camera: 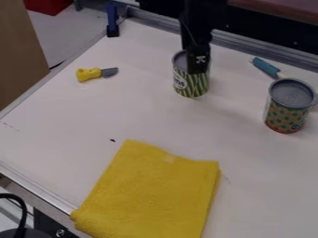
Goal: Moved the can to the top middle of the table
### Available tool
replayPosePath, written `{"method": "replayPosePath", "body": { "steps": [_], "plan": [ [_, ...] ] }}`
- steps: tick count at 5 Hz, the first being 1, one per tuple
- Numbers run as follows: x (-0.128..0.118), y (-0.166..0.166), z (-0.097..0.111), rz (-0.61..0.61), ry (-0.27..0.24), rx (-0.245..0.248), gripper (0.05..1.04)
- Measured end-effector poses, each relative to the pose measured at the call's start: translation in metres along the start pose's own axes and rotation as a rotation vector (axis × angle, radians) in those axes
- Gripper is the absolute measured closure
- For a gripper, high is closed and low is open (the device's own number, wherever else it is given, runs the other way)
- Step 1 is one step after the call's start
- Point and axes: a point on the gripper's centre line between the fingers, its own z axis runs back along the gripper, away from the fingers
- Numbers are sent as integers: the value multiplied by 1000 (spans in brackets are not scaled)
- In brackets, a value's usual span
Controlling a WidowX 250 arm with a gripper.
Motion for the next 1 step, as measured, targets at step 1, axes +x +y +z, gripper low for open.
{"method": "replayPosePath", "body": {
  "steps": [1],
  "plan": [
    [-38, 7, 16, 188, -15, 60, 84]
  ]
}}
